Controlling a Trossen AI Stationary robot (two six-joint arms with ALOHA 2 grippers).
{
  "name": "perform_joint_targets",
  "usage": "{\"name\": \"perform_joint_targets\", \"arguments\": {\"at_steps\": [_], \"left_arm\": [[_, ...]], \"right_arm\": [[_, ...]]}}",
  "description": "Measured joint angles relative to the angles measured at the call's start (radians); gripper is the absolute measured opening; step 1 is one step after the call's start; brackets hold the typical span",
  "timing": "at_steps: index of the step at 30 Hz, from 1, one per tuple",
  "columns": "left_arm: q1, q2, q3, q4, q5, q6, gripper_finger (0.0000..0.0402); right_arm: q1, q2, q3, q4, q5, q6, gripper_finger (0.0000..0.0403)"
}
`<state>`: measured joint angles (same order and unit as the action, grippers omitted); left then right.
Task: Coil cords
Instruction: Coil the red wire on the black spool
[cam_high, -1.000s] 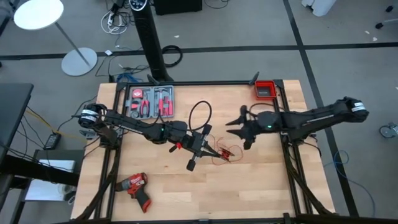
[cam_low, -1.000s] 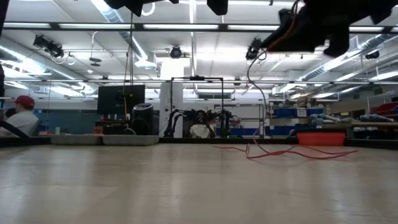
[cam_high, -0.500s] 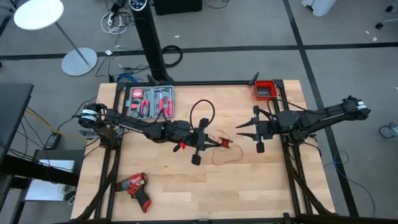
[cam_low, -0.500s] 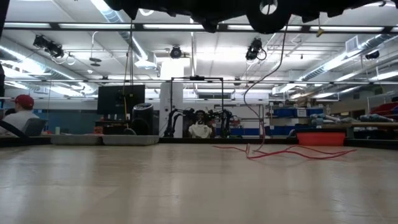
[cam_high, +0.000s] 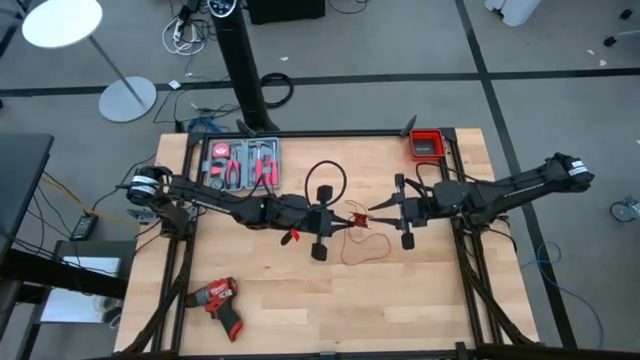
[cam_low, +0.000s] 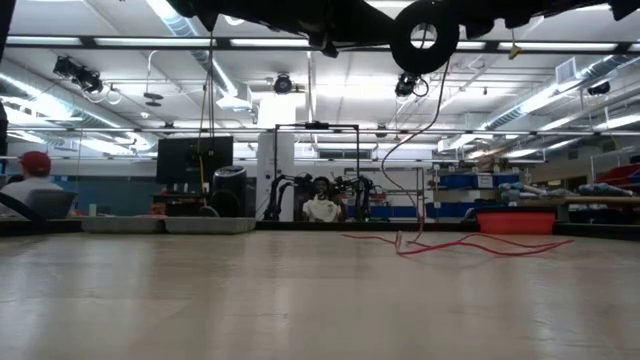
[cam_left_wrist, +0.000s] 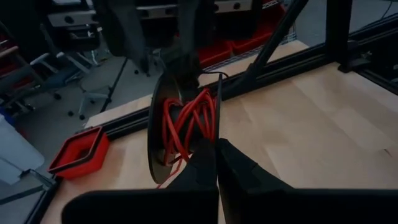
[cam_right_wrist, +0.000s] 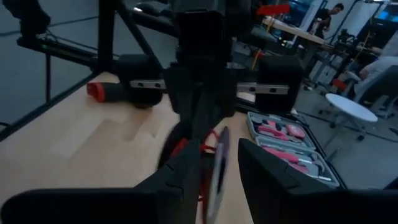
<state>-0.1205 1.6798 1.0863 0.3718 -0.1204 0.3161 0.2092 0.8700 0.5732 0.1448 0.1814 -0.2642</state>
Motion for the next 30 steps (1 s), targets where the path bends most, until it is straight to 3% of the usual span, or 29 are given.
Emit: {"name": "perform_joint_targets", "arguments": {"at_steps": [13, 17, 21, 24, 30], "left_arm": [[-0.011, 0.000, 0.000, 0.037, -0.034, 0.056, 0.0000], [-0.012, 0.000, 0.000, 0.048, -0.043, 0.069, 0.0000], [-0.012, 0.000, 0.000, 0.050, -0.050, 0.064, 0.0000], [-0.012, 0.000, 0.000, 0.054, -0.058, 0.058, 0.0002], [-0.026, 0.000, -0.001, 0.087, -0.153, 0.048, 0.0043]], "right_arm": [[-0.041, 0.062, 0.000, 0.051, -0.029, -0.026, 0.0087], [-0.040, 0.072, 0.000, 0.065, -0.030, -0.040, 0.0065], [-0.042, 0.072, 0.000, 0.068, -0.025, -0.050, 0.0013], [-0.042, 0.072, 0.000, 0.067, -0.011, -0.051, 0.0007], [-0.042, 0.060, 0.001, 0.043, 0.009, -0.053, 0.0003]]}}
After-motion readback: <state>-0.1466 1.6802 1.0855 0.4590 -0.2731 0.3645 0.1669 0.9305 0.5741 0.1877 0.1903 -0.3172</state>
